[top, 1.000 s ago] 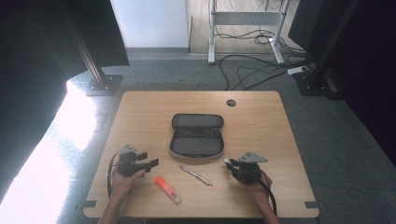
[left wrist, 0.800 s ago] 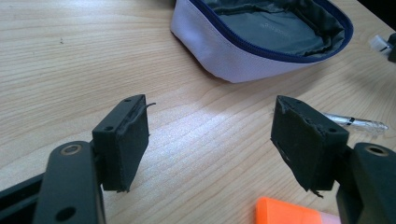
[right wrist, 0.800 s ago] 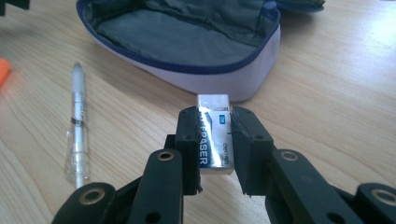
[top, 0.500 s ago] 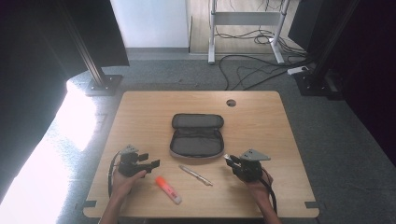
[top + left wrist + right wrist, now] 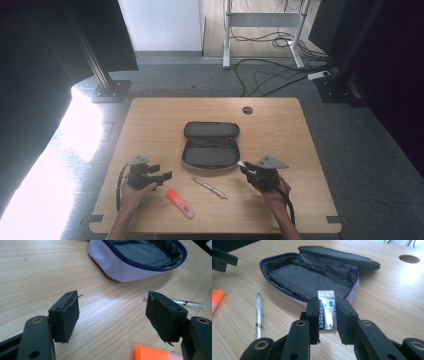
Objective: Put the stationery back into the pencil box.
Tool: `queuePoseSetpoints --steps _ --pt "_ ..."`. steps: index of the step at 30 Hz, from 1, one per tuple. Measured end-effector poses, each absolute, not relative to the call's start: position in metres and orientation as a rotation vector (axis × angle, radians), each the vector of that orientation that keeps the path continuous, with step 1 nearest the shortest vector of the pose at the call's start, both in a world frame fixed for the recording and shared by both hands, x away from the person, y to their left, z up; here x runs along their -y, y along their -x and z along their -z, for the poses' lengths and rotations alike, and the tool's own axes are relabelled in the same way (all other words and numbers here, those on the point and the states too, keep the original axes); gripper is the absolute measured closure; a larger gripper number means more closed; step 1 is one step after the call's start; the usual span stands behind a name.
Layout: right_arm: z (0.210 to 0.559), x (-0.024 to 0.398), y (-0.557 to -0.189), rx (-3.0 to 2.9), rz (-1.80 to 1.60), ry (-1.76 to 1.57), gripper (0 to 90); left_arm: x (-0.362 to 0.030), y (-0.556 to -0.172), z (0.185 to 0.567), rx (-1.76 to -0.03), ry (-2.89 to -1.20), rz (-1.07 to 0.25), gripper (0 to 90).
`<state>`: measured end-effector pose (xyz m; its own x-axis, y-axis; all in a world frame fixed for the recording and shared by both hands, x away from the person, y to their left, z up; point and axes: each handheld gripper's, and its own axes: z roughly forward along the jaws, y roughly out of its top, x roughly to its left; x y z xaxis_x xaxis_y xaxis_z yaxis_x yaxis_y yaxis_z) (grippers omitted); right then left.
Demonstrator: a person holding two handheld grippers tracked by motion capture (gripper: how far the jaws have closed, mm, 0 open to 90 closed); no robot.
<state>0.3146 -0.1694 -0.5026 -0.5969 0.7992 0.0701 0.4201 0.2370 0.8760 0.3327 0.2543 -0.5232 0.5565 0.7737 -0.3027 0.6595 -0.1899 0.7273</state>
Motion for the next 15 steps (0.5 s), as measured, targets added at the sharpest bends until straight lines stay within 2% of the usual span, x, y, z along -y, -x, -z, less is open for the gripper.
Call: queuePoseSetpoints --steps 15 --pt "0.4939 0.1635 -0.3227 -2.112 -1.344 -1.115 72.9 -0.2524 -0.3312 0.5225 -1.168 -1.926 -0.167 27.4"
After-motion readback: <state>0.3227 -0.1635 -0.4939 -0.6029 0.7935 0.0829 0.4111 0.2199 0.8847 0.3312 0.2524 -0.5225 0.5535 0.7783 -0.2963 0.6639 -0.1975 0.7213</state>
